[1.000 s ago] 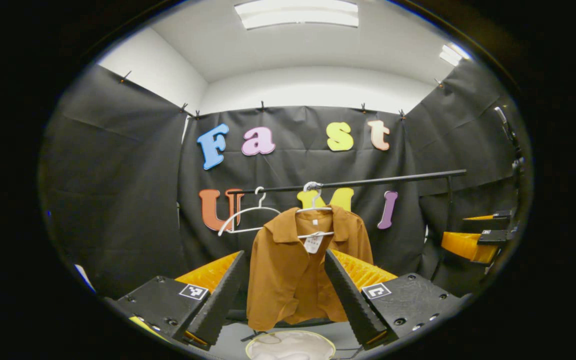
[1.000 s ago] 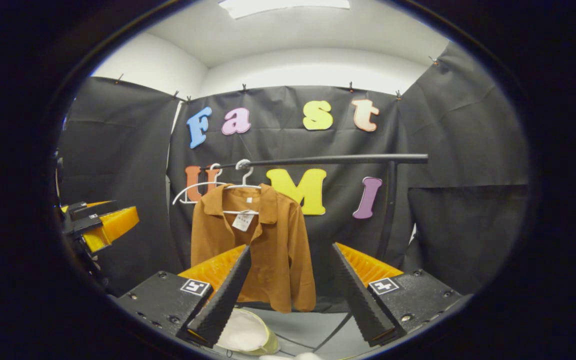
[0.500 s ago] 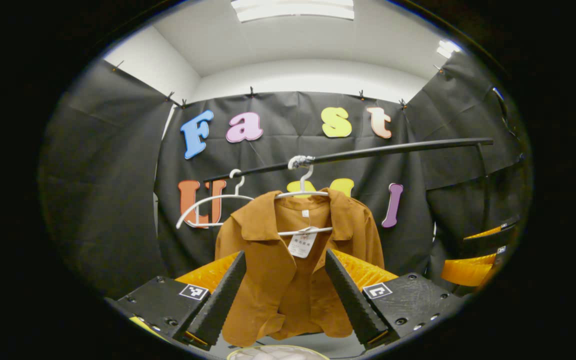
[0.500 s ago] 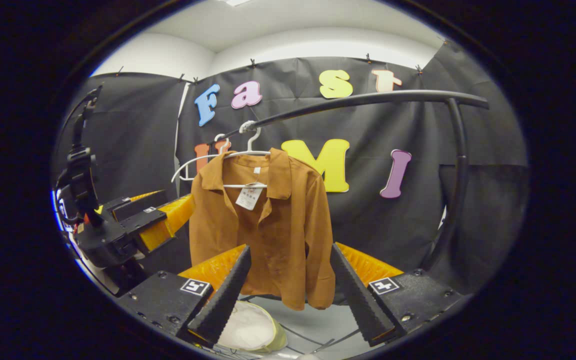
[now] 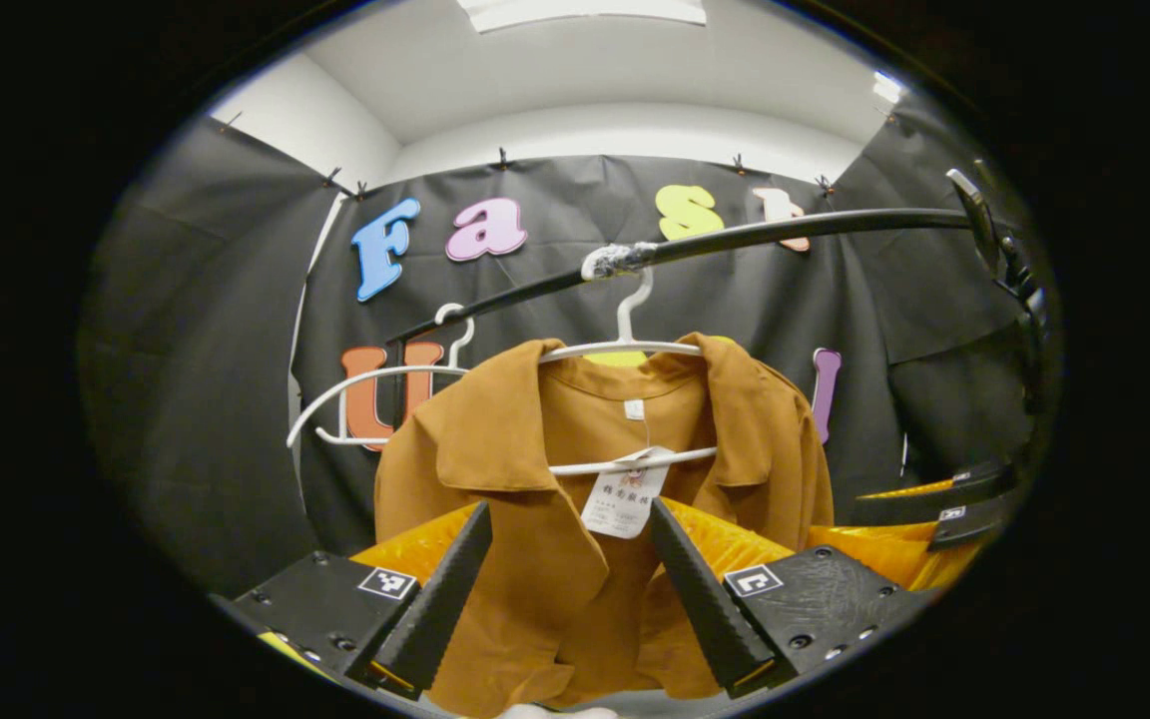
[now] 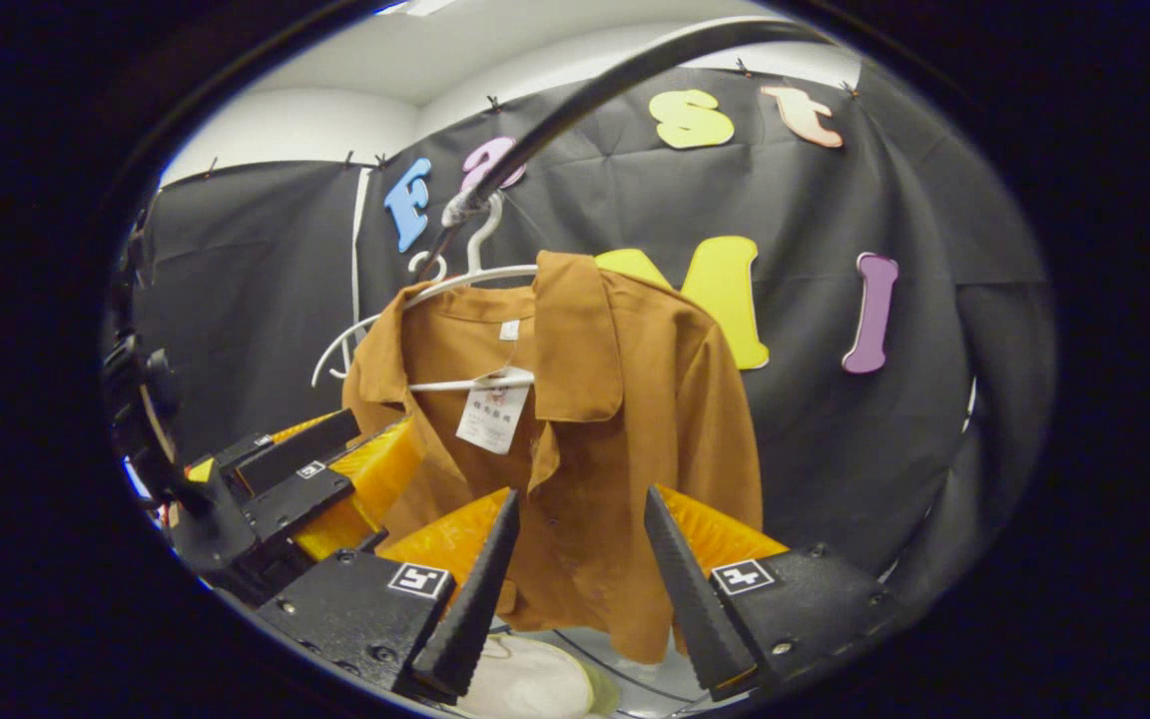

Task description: Grasp the clothes on the hanger with both hands and then place them into the laundry hamper below.

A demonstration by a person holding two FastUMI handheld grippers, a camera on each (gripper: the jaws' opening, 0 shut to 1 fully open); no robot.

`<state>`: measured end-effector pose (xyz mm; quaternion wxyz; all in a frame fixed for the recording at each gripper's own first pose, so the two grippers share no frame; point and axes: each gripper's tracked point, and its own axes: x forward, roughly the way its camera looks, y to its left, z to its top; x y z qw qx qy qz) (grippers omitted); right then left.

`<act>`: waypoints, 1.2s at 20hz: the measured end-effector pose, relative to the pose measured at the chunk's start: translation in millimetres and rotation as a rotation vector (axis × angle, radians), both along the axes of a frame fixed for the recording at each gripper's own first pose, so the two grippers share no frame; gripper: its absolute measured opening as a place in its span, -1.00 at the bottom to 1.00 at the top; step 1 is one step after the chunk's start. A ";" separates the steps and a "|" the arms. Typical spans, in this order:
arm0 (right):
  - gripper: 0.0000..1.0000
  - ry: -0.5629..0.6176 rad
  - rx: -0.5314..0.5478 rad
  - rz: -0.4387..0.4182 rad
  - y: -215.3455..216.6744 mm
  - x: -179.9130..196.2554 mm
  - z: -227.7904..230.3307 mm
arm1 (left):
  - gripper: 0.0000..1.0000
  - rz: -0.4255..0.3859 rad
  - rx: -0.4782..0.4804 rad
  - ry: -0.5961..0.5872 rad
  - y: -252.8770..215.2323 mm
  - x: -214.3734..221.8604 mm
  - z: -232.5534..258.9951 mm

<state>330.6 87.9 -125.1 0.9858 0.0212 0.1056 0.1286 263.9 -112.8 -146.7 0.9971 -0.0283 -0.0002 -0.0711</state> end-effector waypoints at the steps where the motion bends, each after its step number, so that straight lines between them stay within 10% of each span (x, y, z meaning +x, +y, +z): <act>1: 0.63 0.016 0.016 0.012 5.0 12.1 -4.4 | 1.00 0.001 -0.001 0.006 -4.3 6.1 -4.4; 13: 0.19 0.037 0.113 0.070 37.9 90.7 -19.3 | 0.90 0.077 0.054 0.035 10.4 56.4 -36.4; 16: -0.50 0.030 0.136 0.060 40.9 97.2 -18.4 | 0.38 0.062 0.046 0.079 7.6 63.1 -50.2; 20: -0.92 0.031 0.140 0.081 28.3 98.1 -17.3 | -0.98 0.128 0.032 0.121 27.2 68.7 -60.2; 24: -0.93 0.009 0.156 0.038 -5.6 98.1 -12.2 | -0.91 0.175 0.041 0.131 45.8 60.6 -64.0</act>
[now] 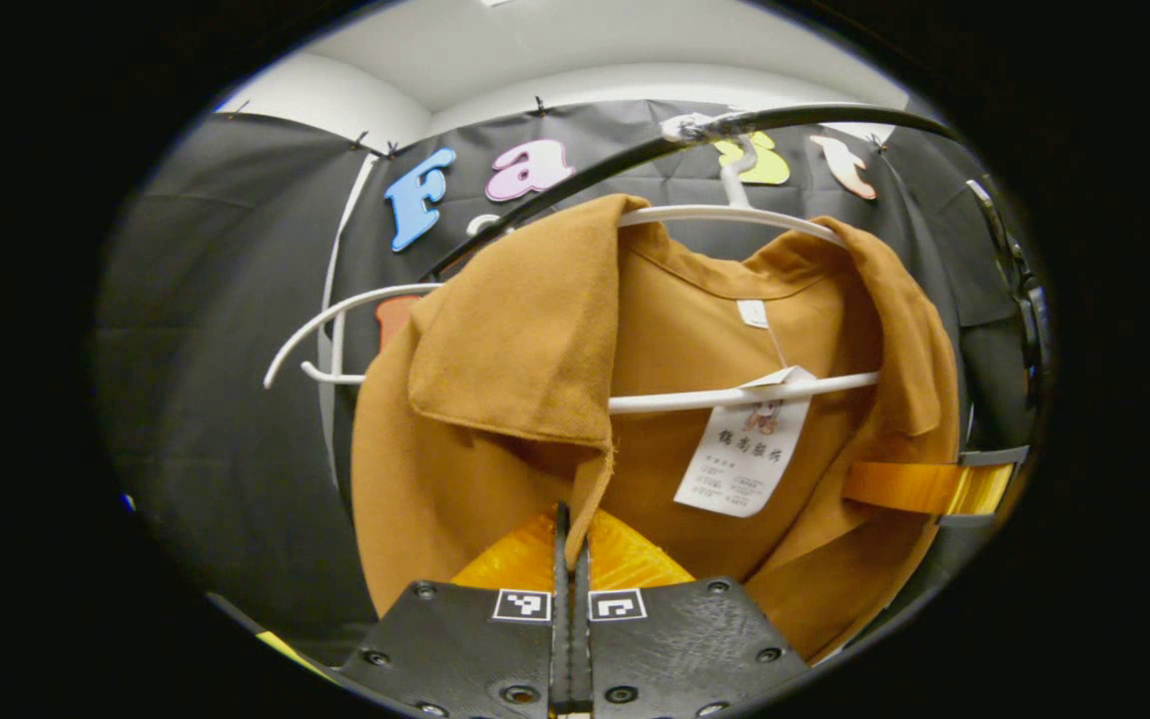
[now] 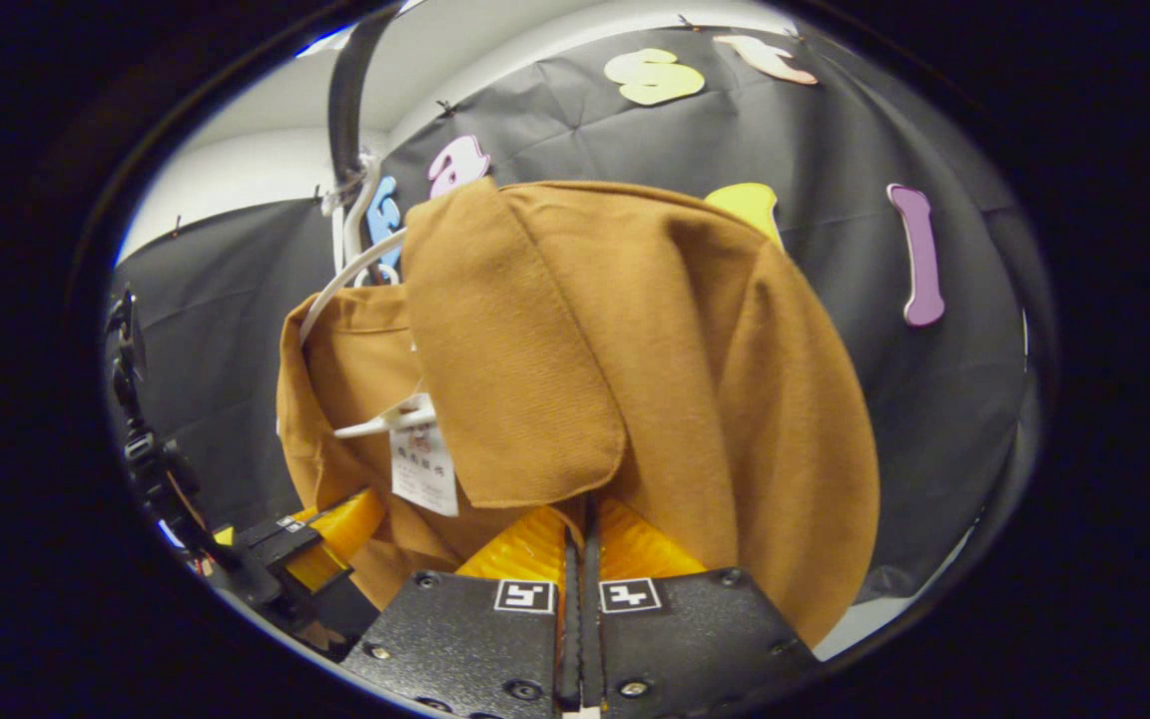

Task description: Grasp the clothes on the hanger with both hands and then place them into the laundry hamper below.

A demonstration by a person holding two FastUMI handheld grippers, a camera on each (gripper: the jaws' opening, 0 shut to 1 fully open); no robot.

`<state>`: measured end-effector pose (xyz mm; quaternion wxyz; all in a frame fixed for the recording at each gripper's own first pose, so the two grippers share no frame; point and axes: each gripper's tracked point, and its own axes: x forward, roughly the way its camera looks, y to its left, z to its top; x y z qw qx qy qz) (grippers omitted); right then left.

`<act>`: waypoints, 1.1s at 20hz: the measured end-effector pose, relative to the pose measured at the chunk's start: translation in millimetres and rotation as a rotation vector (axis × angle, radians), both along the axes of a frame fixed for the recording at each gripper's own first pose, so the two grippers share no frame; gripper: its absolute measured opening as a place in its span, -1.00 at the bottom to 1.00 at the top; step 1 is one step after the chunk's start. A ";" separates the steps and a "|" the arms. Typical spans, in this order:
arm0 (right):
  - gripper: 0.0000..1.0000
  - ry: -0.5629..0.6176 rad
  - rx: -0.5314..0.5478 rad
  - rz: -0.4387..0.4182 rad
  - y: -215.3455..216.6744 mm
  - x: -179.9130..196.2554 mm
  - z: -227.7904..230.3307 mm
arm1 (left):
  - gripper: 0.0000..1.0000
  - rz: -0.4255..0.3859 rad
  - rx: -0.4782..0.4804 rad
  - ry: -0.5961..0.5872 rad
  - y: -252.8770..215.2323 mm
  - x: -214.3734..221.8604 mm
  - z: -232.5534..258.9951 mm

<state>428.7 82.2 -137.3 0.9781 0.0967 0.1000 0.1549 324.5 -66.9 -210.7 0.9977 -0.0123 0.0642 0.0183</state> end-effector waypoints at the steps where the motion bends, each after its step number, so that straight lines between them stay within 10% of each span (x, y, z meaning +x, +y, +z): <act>1: -0.93 -0.021 -0.010 -0.024 -8.7 -0.9 3.5 | -0.92 0.009 0.003 -0.004 3.5 -1.7 1.8; 8: -0.93 -0.158 -0.079 -0.096 -35.9 -13.4 36.2 | -0.92 0.093 0.050 -0.041 36.4 -10.9 22.0; 22: -0.93 -0.174 0.509 0.341 -7.4 -43.0 109.9 | -1.00 0.130 -0.007 -0.147 83.7 -2.0 79.3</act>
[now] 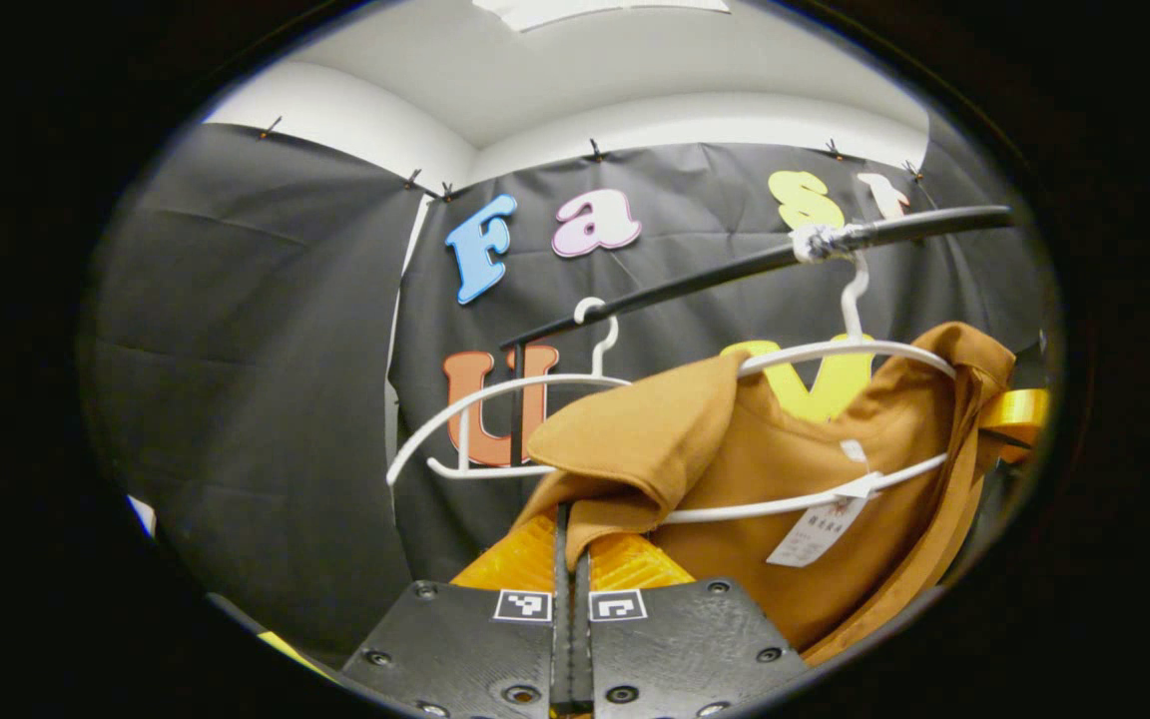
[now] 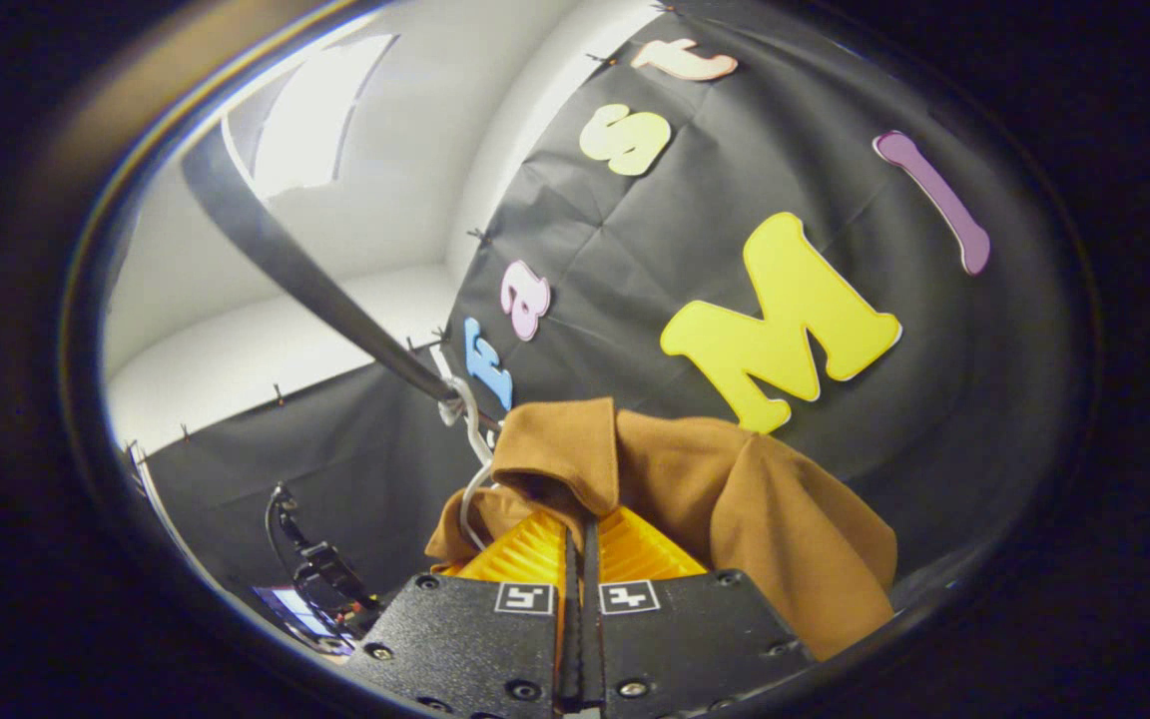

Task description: Grasp the clothes on the hanger with both hands and then place them into the laundry hamper below.

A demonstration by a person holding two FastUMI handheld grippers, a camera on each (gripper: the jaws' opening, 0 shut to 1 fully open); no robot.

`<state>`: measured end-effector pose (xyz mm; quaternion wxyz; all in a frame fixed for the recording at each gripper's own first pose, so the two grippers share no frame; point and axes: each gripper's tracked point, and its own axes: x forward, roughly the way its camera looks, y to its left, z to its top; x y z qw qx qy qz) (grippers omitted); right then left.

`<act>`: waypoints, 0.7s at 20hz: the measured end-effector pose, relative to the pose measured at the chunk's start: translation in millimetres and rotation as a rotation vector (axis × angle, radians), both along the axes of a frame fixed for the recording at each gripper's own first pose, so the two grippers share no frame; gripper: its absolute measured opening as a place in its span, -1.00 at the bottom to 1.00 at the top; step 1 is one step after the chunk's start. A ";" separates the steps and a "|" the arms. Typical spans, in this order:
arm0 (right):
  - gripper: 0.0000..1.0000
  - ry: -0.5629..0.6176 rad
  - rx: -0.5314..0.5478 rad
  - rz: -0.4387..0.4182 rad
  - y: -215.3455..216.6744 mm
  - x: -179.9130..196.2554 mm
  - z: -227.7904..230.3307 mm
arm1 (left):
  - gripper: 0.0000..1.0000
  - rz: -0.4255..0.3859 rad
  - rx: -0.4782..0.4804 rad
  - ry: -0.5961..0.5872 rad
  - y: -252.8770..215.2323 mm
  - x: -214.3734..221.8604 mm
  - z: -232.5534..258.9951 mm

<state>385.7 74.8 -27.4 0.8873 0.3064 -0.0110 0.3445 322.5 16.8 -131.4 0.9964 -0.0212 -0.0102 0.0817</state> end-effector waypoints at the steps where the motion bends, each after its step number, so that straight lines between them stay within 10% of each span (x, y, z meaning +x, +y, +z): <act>1: -0.93 0.001 0.021 -0.028 -6.6 5.1 3.9 | -1.00 0.001 -0.014 -0.008 5.1 3.4 5.3; 6: -0.94 -0.021 0.120 -0.233 -52.7 27.2 16.8 | -1.00 0.054 -0.106 -0.019 36.5 6.4 12.9; 14: -0.94 -0.042 -0.020 -0.409 -71.2 37.5 12.6 | -1.00 0.033 -0.179 0.117 37.6 8.8 -39.7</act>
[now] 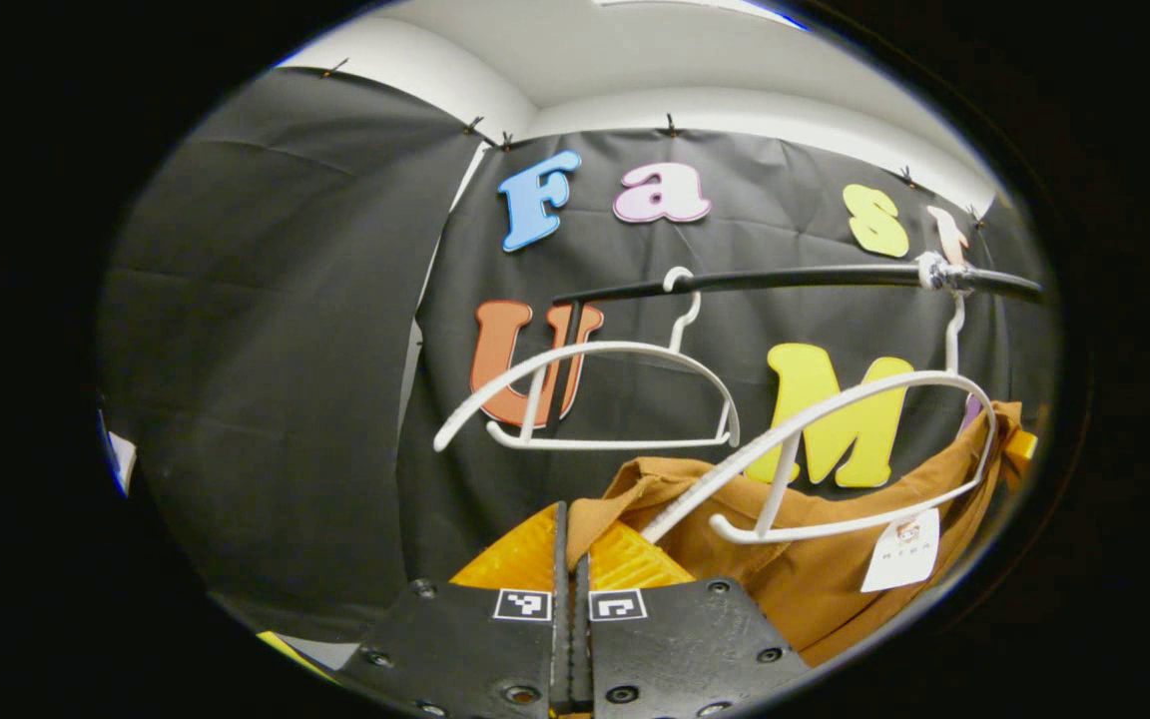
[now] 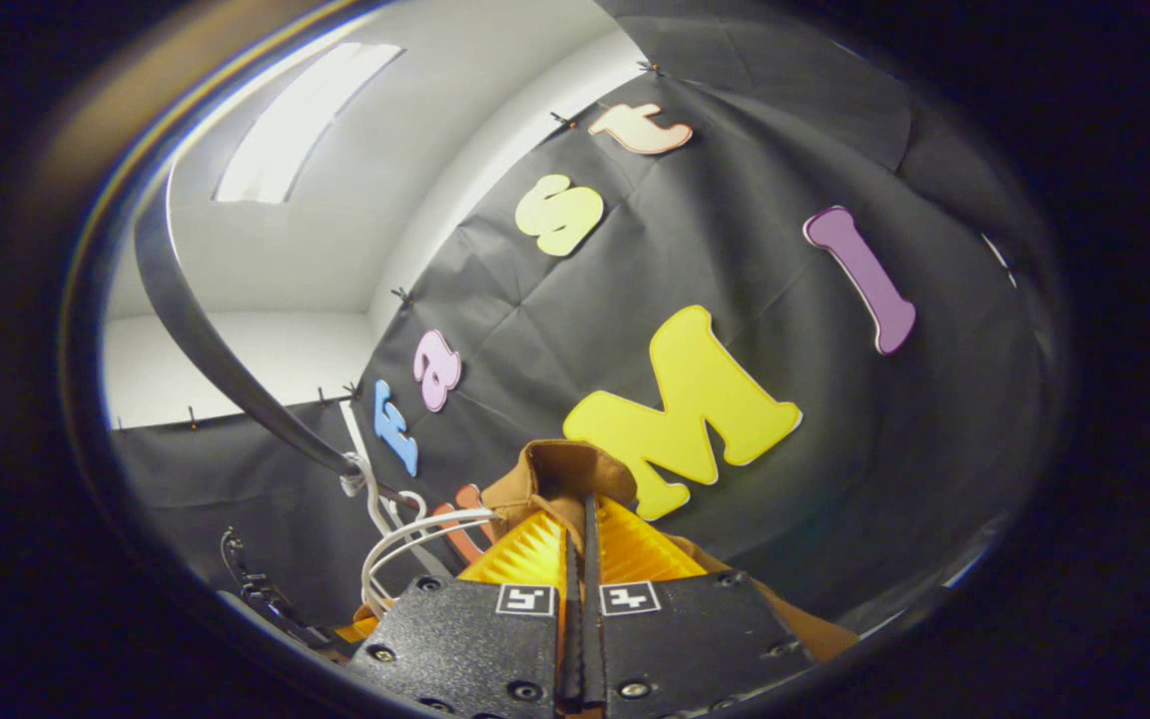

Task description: Grasp the clothes on the hanger with both hands and then place them into the laundry hamper below.

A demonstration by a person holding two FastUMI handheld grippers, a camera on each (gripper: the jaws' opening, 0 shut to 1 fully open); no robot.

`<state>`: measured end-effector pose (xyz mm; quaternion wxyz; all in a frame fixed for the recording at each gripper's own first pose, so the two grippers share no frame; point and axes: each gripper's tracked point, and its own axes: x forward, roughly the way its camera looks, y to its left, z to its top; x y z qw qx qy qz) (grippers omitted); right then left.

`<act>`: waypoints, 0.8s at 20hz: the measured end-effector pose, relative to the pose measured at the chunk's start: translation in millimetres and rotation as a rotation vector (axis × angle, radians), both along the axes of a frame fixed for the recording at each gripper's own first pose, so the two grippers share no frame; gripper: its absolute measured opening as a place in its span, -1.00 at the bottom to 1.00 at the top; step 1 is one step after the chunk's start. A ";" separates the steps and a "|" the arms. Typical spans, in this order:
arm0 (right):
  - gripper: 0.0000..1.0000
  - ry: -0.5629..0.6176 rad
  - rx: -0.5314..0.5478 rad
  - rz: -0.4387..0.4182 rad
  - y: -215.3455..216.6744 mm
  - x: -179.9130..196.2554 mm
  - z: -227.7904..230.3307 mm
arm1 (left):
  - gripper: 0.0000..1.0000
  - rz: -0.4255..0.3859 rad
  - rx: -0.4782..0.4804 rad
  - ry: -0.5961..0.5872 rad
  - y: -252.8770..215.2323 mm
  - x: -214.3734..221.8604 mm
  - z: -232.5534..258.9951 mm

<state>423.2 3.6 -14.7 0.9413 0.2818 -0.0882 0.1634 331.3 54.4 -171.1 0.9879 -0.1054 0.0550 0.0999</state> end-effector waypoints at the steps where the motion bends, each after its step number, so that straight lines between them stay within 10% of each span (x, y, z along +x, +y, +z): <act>1: -0.93 -0.003 -0.033 -0.032 -3.0 0.9 0.4 | -1.00 -0.011 0.001 0.010 -2.1 -0.7 -3.6; 4: -0.95 0.029 -0.132 -0.162 -22.7 9.3 -12.3 | -1.00 -0.046 -0.006 0.073 -8.1 -0.2 -25.6; 16: -0.92 0.246 -0.139 -0.170 -39.5 7.6 -89.7 | -1.00 -0.102 0.017 0.179 -42.1 -28.6 -71.4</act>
